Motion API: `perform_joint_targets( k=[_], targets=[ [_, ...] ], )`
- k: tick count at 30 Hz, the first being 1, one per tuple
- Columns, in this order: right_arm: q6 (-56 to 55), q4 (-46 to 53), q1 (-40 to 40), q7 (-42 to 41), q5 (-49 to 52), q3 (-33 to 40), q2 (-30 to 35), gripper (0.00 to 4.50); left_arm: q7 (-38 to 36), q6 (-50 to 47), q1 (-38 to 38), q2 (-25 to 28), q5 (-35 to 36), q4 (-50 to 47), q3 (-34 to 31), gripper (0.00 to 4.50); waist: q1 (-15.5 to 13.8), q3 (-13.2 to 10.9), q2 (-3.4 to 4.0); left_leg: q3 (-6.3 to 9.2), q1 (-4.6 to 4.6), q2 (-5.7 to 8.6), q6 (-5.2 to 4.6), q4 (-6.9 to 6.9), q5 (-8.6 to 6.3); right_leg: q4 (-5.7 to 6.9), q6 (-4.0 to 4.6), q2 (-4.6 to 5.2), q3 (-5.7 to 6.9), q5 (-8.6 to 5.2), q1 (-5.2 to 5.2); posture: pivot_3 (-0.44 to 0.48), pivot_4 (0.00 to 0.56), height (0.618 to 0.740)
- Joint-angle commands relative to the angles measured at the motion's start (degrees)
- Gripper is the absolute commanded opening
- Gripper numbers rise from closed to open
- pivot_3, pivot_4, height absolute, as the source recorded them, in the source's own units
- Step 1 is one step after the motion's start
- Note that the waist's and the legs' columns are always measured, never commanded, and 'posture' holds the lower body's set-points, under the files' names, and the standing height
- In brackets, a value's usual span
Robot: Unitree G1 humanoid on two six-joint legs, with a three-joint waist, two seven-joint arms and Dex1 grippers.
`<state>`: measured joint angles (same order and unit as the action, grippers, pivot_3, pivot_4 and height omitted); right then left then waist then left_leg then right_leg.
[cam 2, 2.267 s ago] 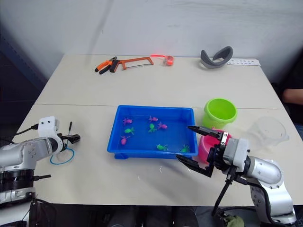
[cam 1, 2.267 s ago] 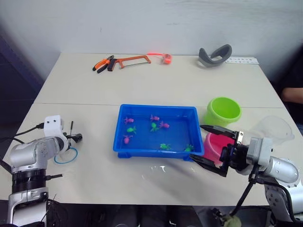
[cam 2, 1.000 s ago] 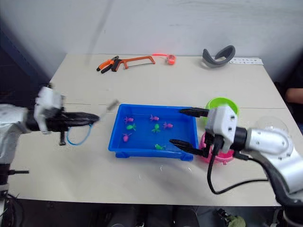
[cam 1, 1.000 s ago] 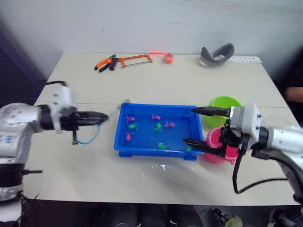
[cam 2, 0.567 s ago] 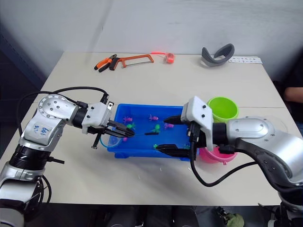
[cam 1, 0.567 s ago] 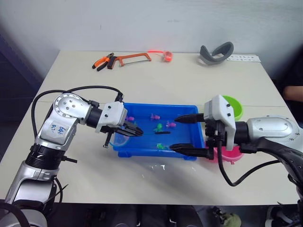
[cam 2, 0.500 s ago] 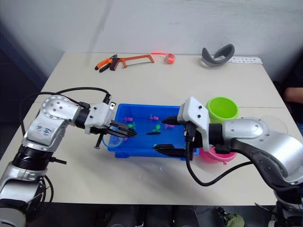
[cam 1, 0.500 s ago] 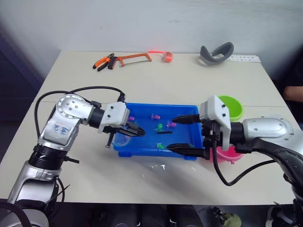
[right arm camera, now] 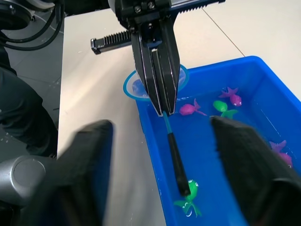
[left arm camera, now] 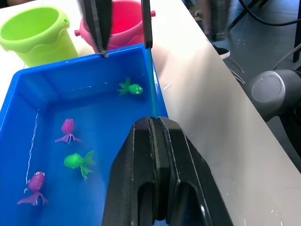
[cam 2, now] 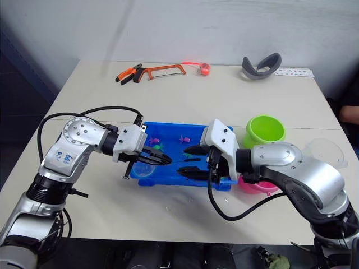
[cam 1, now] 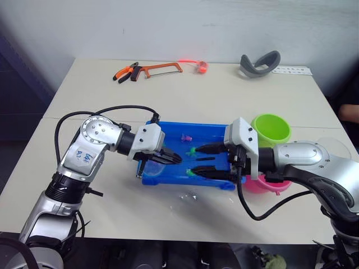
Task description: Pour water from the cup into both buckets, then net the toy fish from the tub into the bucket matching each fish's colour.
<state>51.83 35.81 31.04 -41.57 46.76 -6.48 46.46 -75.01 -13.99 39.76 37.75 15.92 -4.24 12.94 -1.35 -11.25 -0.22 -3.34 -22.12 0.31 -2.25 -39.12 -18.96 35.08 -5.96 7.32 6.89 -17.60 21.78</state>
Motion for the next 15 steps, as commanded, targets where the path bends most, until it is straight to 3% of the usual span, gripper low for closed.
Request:
perform_joint_targets(
  k=[1,3,8,11,15],
  targets=[
    [-0.25,0.52,0.34,-0.76,-0.72,0.04,-0.4,1.18,0.79,-0.28,0.02,-0.43,0.08,-2.45,-0.01,0.0,0.0,0.0,0.0,0.0,0.0,0.0,0.0,0.0,0.0,0.0,0.0,-0.01,0.0,0.0,0.0,0.0,0.15,0.74],
    [-0.42,0.42,0.06,-1.16,-1.21,-0.08,-0.46,0.19,0.92,-0.52,0.03,-0.59,0.15,-2.57,-0.12,0.0,0.02,0.0,0.0,0.01,0.0,0.0,0.0,0.0,0.0,0.0,0.0,-0.02,0.01,0.0,0.0,0.0,0.15,0.74],
    [-1.56,0.26,-0.84,-2.5,-2.66,-0.12,-0.51,0.09,0.8,-3.29,-0.2,-0.78,1.82,-3.6,-0.59,0.0,0.02,0.0,0.0,0.01,0.0,0.0,0.0,0.0,0.0,0.01,0.0,-0.16,0.0,0.0,0.0,0.0,0.15,0.74],
    [-3.16,0.56,-1.76,-3.12,-3.65,0.95,-0.5,0.0,2.2,-10.1,-1.47,-0.82,7.37,-6.17,-4.59,0.96,0.02,0.0,0.0,0.01,0.0,0.0,0.0,0.0,0.0,0.01,0.0,-0.19,-0.01,0.0,0.0,0.0,0.15,0.74],
    [-3.99,1.65,-4.52,-3.71,-2.52,5.2,0.8,0.0,4.93,-13.57,-3.04,-1.44,16.19,-6.73,-13.84,2.81,0.04,0.0,0.0,0.07,-0.01,-0.01,0.01,-0.02,0.01,0.02,0.0,0.02,0.0,0.0,0.0,0.0,0.15,0.74]
  ],
)
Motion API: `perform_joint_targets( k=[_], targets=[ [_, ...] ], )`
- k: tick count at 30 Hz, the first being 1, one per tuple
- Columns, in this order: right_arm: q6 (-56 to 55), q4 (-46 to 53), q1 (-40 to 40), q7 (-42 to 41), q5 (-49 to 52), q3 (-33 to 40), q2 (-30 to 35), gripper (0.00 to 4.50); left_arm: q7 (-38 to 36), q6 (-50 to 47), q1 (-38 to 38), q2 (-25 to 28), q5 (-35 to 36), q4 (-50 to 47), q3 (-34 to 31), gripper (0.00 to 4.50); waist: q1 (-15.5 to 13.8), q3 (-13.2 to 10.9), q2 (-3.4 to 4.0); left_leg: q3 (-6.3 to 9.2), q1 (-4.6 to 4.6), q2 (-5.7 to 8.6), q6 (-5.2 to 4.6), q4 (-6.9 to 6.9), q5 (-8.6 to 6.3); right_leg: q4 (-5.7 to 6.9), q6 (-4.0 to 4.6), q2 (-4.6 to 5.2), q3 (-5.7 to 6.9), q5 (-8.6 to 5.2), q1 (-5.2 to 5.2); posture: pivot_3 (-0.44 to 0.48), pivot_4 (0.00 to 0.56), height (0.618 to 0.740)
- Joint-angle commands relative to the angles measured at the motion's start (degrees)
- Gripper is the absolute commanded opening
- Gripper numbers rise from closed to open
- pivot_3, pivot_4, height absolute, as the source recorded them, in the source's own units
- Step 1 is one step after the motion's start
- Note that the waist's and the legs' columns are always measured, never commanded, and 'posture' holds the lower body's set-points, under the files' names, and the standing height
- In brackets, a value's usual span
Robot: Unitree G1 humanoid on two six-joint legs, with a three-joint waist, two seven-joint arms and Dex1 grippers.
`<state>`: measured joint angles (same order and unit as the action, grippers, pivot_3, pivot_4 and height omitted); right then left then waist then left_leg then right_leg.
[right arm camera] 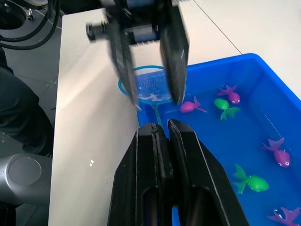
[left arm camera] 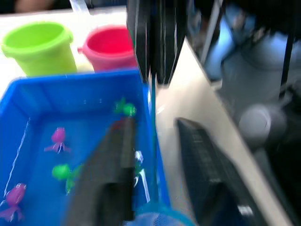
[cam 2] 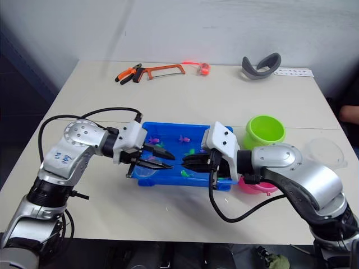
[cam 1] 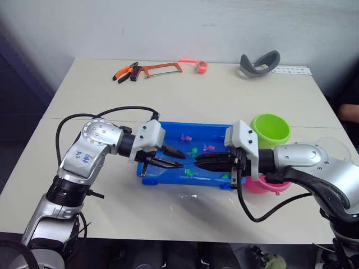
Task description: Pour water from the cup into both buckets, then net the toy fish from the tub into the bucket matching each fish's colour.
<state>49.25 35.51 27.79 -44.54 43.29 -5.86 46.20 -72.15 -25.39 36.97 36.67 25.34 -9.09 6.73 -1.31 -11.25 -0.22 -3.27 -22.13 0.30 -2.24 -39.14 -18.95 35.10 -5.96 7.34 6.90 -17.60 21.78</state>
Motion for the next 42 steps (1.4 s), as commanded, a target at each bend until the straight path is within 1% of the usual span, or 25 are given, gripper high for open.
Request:
perform_joint_targets(
  k=[1,2,4,6,8,10,11,13,17,22,24,27,30,32,37,40,42],
  targets=[
    [-0.89,2.11,-3.29,-0.64,2.25,7.58,1.83,0.0,2.81,-3.92,0.05,-0.09,9.96,-0.22,-11.36,3.18,-0.02,0.0,0.0,0.01,0.0,0.0,0.01,0.0,0.0,0.01,0.0,0.0,0.0,0.0,0.0,0.0,0.15,0.74],
    [-0.52,2.23,-4.74,-0.56,3.13,9.67,2.32,0.0,3.31,-5.32,0.28,0.22,12.09,0.86,-13.71,3.18,-0.05,0.0,0.0,0.02,0.0,0.0,0.01,0.0,0.0,0.0,0.0,0.0,0.01,0.0,0.0,0.0,0.15,0.74],
    [-0.37,3.24,-8.94,-1.53,2.63,13.4,5.35,0.0,4.58,-6.46,0.77,1.25,14.31,4.05,-18.1,3.18,-0.2,0.0,0.0,0.08,0.0,0.01,0.01,-0.02,0.0,-0.02,0.0,0.03,0.08,0.0,-0.06,0.0,0.15,0.74],
    [2.24,4.56,-13.43,-0.06,2.64,17.79,8.4,0.0,2.86,-4.07,-1.18,3.97,12.35,6.41,-19.43,3.18,-0.15,0.0,0.0,0.1,0.0,0.03,0.0,-0.02,0.0,-0.04,0.0,0.03,0.13,0.0,-0.09,0.0,0.15,0.74],
    [3.89,5.27,-15.62,1.08,3.3,20.06,9.93,0.0,1.52,-2.9,-2.57,5.69,11.23,7.16,-19.21,3.18,-0.14,0.0,0.01,0.09,0.02,0.04,0.0,0.0,0.0,-0.05,0.0,0.02,0.16,0.0,-0.1,0.0,0.15,0.74],
    [7.09,5.7,-18.63,1.96,4.03,23.56,12.02,0.0,0.03,1.71,-5.83,6.45,8.57,7.93,-18.25,3.68,-0.12,0.0,0.01,0.08,0.03,0.04,0.01,0.01,0.0,-0.04,0.0,-0.04,0.16,0.0,-0.11,0.0,0.15,0.74],
    [7.99,5.8,-19.62,2.17,3.87,24.72,12.86,0.0,-0.75,3.71,-7.42,6.63,7.34,8.24,-17.66,3.85,-0.11,0.0,0.01,0.07,0.03,0.04,0.01,0.01,0.0,-0.04,-0.01,-0.06,0.16,0.0,-0.11,0.0,0.15,0.74],
    [9.48,5.94,-20.36,3.02,3.44,25.72,13.91,0.0,-0.63,5.47,-9.54,5.93,6.33,8.83,-17.37,4.45,-0.12,0.0,0.01,0.07,0.04,0.04,0.01,0.0,0.01,-0.03,-0.01,-0.07,0.13,0.0,-0.11,0.0,0.15,0.74],
    [11.11,4.84,-19.69,3.19,2.35,24.15,16.81,0.0,-0.76,7.34,-12.18,5.51,5.49,9.74,-17.01,4.45,-0.1,0.0,0.01,0.05,0.06,0.03,0.01,0.0,0.01,-0.04,0.0,0.01,0.08,0.0,-0.12,0.0,0.15,0.74],
    [13.91,2.02,-16.61,5.8,1.22,20.44,17.03,0.0,-0.27,8.96,-14.45,5.22,4.95,8.96,-17.41,4.45,-0.09,0.0,0.01,0.07,0.06,0.02,0.02,0.0,0.01,-0.04,0.0,0.06,0.07,0.01,-0.12,0.0,0.15,0.74],
    [14.47,1.16,-15.95,5.84,-0.19,18.16,18.37,0.0,0.15,8.83,-15.29,5.18,5.28,7.99,-17.64,4.45,-0.04,0.0,0.01,0.07,0.06,0.03,0.02,0.0,0.0,-0.05,0.0,0.08,0.08,0.0,-0.11,0.0,0.15,0.74],
    [15.59,-0.09,-13.77,6.51,-1.34,14.95,18.44,0.0,0.83,6.93,-16.84,5.52,6.88,6.09,-18.44,4.45,-0.06,-0.01,0.02,0.08,0.05,0.02,0.02,0.01,0.0,-0.06,0.0,0.08,0.09,0.0,-0.11,0.0,0.15,0.74],
    [16.3,-1.5,-11.41,8.05,-2.66,12.19,17.28,0.0,1.46,6.3,-17.85,5.58,7.61,5.13,-19.08,4.45,-0.02,-0.02,0.04,0.08,0.04,0.03,0.02,0.01,0.0,-0.07,0.0,0.09,0.09,0.01,-0.11,0.0,0.15,0.74],
    [16.43,-3.48,-9.37,10.23,-4.34,10.27,15.05,0.0,2.28,6.2,-18.17,5.31,7.91,4.4,-19.38,4.45,0.0,-0.01,0.03,0.09,0.05,0.02,0.03,0.01,-0.01,-0.07,0.0,0.1,0.08,0.0,-0.1,0.0,0.15,0.74],
    [17.16,-4.62,-7.54,11.17,-5.62,8.82,13.61,0.0,3.08,5.88,-18.52,5.42,8.4,3.67,-19.41,4.45,-0.22,-0.03,0.06,0.1,0.02,0.03,0.03,0.01,0.0,-0.08,0.0,0.1,0.11,0.0,-0.09,0.0,0.15,0.74],
    [14.46,-7.11,-6.4,15.37,-8.93,7.76,8.74,0.0,4.8,5.76,-18.94,4.55,8.67,1.97,-19.4,4.45,-0.02,0.0,0.01,0.09,0.03,0.02,0.04,0.02,-0.01,-0.09,0.0,0.08,0.11,0.01,-0.11,0.0,0.15,0.74],
    [13.36,-7.63,-6.28,16.46,-10.31,7.85,6.45,0.0,5.57,5.57,-18.75,4.22,8.69,1.59,-19.22,4.45,-0.01,-0.01,0.03,0.06,0.03,0.04,0.04,0.02,0.0,-0.06,-0.01,0.08,0.08,0.01,-0.1,0.0,0.15,0.74]
  ],
)
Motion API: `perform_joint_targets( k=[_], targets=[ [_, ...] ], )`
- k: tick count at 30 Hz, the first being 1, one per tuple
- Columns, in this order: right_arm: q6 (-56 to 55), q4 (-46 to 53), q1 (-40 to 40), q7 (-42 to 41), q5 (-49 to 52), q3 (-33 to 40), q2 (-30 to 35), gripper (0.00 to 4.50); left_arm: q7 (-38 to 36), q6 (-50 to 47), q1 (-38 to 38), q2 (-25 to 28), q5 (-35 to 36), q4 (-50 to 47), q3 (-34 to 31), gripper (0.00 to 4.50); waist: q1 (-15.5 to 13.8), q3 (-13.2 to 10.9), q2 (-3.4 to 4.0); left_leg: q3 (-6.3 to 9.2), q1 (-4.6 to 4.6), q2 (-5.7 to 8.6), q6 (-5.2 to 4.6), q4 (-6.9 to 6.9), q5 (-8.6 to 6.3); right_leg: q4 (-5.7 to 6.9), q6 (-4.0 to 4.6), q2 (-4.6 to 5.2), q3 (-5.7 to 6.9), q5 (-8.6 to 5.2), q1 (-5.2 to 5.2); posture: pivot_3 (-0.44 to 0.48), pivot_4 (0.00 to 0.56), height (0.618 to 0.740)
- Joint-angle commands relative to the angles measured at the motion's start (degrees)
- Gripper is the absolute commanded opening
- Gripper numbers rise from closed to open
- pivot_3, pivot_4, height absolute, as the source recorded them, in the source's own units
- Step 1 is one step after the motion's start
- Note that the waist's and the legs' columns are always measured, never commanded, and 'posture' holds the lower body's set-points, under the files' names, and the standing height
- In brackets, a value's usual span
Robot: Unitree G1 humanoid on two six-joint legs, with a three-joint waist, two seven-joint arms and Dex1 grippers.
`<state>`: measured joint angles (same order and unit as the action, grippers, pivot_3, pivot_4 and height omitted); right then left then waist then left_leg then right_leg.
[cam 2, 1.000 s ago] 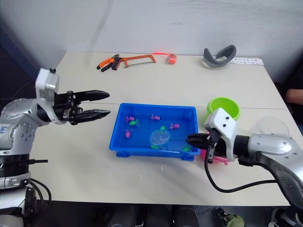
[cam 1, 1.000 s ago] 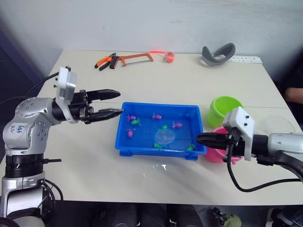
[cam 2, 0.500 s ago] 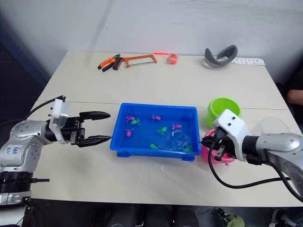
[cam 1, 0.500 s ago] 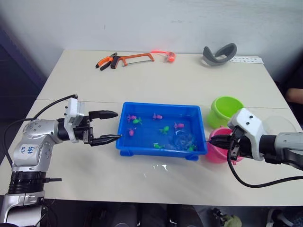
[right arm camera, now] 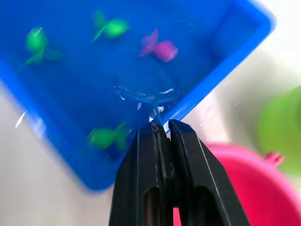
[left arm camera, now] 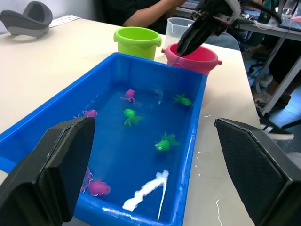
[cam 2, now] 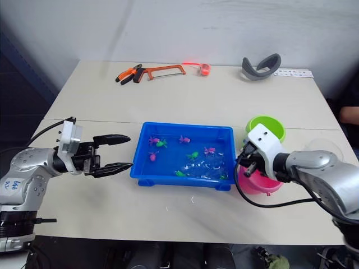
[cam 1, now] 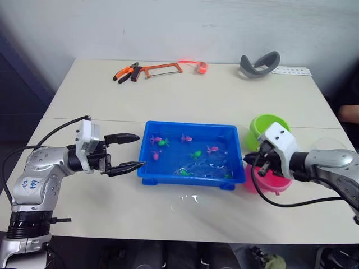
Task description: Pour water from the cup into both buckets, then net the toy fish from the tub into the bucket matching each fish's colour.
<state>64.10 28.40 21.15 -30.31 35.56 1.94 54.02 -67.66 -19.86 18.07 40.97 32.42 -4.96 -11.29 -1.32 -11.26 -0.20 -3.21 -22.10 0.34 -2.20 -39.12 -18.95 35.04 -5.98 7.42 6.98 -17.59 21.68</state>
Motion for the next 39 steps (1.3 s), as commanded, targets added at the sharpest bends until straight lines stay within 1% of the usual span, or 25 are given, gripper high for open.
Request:
perform_joint_targets(
  k=[1,4,8,16,20,26,33,39],
  targets=[
    [-2.65,-0.66,0.25,2.72,-3.12,0.45,-2.71,0.0,1.44,-0.14,0.29,-0.26,1.73,-2.67,-1.17,4.45,-0.05,-0.01,0.01,0.0,0.0,0.0,0.0,0.0,0.0,0.0,0.0,0.0,0.0,0.0,0.0,0.0,0.15,0.74],
    [-6.39,-1.38,-0.79,3.44,-4.32,1.0,-6.33,0.0,2.36,-0.31,0.68,-0.79,1.74,-2.76,-0.65,4.45,-0.03,-0.01,0.01,0.01,-0.01,0.0,0.01,0.0,0.01,0.02,0.0,-0.03,0.01,0.0,0.02,0.0,0.15,0.74],
    [-12.02,-1.48,-4.0,2.74,-6.61,0.81,-8.97,0.0,2.83,0.06,1.12,-1.61,1.41,-2.36,0.09,4.45,-0.07,-0.01,0.02,-0.01,-0.01,0.0,0.01,0.0,0.01,0.01,0.0,-0.09,0.02,0.0,0.03,0.0,0.15,0.74],
    [-15.97,1.24,-8.84,1.67,-6.43,5.02,-10.12,0.0,2.18,0.47,2.64,-2.1,1.0,-0.65,1.09,4.45,-0.06,-0.01,0.02,-0.04,0.0,-0.01,0.01,0.0,0.01,0.03,0.0,-0.25,-0.01,0.0,0.03,0.0,0.15,0.74],
    [-18.77,3.85,-12.16,0.86,-6.07,7.78,-10.53,0.0,1.62,0.53,3.99,-2.64,0.91,0.24,2.2,4.45,-0.1,-0.01,0.02,-0.02,0.0,-0.01,0.01,0.0,0.01,0.03,0.0,-0.26,-0.02,0.0,0.03,0.0,0.15,0.74],
    [-19.52,8.78,-17.61,-0.1,-3.96,11.7,-11.51,0.0,0.33,0.6,5.79,-3.21,0.93,2.0,3.8,4.45,-0.07,-0.01,0.02,-0.03,0.01,-0.02,0.01,0.0,0.01,0.04,0.0,-0.32,-0.06,0.0,0.03,0.0,0.15,0.74],
    [-18.94,14.43,-23.58,-0.3,0.78,18.75,-13.22,0.0,-1.02,0.61,8.41,-4.75,0.87,3.62,5.9,4.45,-0.13,-0.01,0.02,-0.04,0.02,-0.01,0.01,0.0,0.01,0.05,0.0,-0.33,-0.09,0.0,0.03,0.0,0.15,0.74],
    [-22.69,19.47,-32.84,-3.1,5.91,28.79,-15.65,0.0,-1.49,0.15,10.35,-6.88,1.06,2.35,8.23,4.45,-0.31,-0.01,0.03,-0.03,0.04,-0.01,0.0,0.0,0.01,0.05,0.0,-0.36,-0.08,0.0,-0.02,0.0,0.15,0.74]
  ],
)
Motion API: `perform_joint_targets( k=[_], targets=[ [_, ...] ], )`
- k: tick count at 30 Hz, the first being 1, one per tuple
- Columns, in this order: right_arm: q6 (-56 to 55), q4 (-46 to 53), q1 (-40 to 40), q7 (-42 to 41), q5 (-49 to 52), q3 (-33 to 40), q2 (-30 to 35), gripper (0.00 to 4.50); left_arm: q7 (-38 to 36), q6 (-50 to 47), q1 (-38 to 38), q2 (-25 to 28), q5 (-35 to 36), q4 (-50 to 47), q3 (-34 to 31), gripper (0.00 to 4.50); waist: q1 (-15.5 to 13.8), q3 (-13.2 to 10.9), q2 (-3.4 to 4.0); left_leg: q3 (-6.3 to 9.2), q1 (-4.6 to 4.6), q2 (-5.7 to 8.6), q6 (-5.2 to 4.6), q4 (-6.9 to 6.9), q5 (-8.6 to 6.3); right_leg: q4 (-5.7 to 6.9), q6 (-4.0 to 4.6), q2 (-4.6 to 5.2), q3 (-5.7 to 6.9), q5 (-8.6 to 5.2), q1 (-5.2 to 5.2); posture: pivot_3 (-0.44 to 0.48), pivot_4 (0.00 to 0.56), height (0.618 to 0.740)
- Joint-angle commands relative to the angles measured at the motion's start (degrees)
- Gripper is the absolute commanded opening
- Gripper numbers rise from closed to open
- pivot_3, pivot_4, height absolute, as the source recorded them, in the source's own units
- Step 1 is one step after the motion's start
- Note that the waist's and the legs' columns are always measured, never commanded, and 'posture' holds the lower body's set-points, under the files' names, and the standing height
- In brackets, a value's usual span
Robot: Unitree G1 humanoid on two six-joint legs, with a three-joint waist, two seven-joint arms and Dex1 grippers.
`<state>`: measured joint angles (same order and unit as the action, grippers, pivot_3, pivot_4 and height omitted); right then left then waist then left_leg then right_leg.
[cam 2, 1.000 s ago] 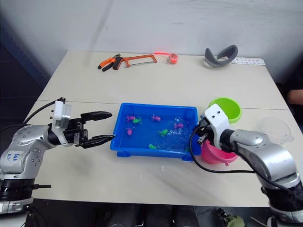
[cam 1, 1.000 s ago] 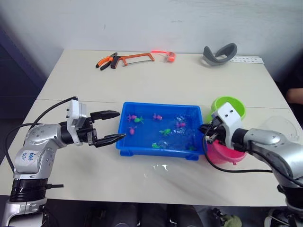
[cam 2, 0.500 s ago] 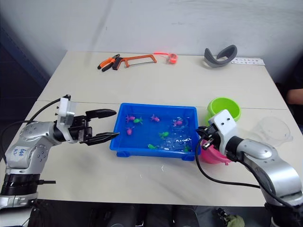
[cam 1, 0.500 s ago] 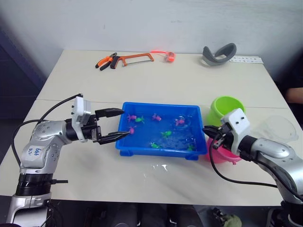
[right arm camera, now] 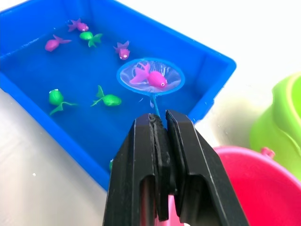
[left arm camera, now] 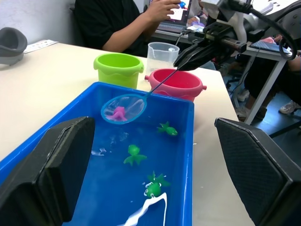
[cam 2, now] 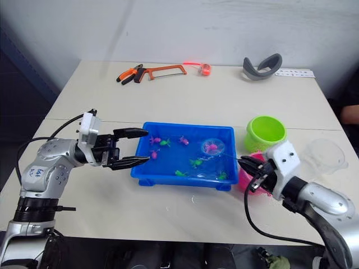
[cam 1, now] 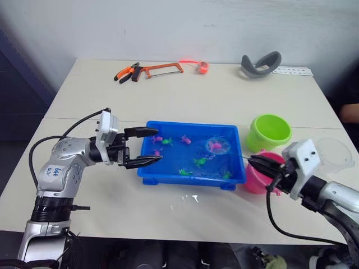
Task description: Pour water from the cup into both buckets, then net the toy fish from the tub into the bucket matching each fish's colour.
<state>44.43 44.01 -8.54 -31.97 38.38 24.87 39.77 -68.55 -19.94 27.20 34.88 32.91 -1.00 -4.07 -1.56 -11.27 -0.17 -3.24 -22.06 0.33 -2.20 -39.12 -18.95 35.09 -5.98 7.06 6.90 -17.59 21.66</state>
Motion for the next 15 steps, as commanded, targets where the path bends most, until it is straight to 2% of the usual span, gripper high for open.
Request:
perform_joint_targets(
  k=[1,10,15],
  targets=[
    [-4.88,4.59,-5.47,-2.78,3.75,7.88,-2.24,0.0,-0.14,-0.04,1.59,-1.51,0.78,-2.15,1.4,4.45,-0.1,0.0,0.0,0.0,0.0,0.01,-0.01,0.0,0.0,0.0,-0.01,0.0,0.0,0.0,0.0,0.0,0.15,0.74],
    [-16.98,9.77,-23.81,-9.58,7.99,22.39,-9.56,0.0,0.37,1.04,5.29,-8.07,-0.15,-1.16,5.42,4.45,-0.08,0.01,0.03,-0.08,0.19,-0.07,0.01,0.01,0.0,0.04,-0.03,-0.28,-0.35,0.01,-0.09,0.0,0.15,0.74],
    [-26.02,6.79,-30.65,-12.69,3.82,28.6,-12.98,0.0,-0.84,2.25,7.47,-10.54,-1.24,0.95,7.48,4.45,-0.02,0.01,0.02,-0.25,0.36,-0.08,0.02,0.04,-0.03,0.06,-0.03,-0.34,-0.59,0.02,-0.14,0.0,0.15,0.74]
  ],
)
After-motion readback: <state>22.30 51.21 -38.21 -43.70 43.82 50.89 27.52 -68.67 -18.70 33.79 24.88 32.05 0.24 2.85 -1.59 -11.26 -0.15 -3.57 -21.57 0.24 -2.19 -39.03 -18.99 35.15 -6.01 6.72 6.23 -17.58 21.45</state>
